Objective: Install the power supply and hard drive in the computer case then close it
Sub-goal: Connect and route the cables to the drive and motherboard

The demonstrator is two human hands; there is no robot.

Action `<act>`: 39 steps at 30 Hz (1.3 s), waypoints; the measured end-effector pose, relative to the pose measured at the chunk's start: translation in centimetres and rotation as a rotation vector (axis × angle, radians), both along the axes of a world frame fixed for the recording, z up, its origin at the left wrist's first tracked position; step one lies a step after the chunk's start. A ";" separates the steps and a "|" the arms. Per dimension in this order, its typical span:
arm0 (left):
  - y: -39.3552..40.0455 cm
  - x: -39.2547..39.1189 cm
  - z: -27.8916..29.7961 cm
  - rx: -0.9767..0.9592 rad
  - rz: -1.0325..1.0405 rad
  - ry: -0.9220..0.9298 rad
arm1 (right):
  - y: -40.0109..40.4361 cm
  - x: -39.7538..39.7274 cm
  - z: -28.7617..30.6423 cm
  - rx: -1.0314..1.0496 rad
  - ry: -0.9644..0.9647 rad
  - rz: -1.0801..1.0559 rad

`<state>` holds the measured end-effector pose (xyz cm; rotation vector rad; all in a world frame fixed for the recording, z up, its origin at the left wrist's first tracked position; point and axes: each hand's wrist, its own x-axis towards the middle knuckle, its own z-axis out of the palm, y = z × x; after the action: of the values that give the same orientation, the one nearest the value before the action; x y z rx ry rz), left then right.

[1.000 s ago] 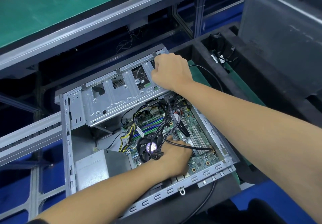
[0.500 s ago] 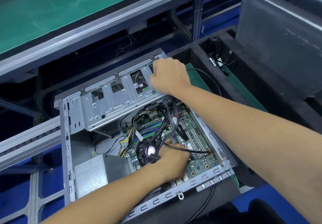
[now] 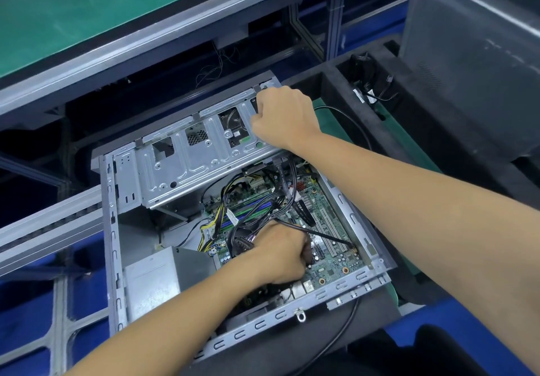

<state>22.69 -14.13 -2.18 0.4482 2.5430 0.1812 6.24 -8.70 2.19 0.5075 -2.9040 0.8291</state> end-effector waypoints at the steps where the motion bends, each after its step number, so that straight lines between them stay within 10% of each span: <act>1: -0.1 -0.1 0.0 0.031 0.013 0.000 | 0.0 0.0 0.0 -0.005 -0.004 -0.002; 39: 1.4 0.2 -0.1 -0.165 -0.122 -0.021 | 0.0 0.0 0.0 0.006 -0.003 0.000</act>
<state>22.93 -12.77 -2.33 0.5312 2.4767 -0.0679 6.26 -8.66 2.20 0.5071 -2.9099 0.8226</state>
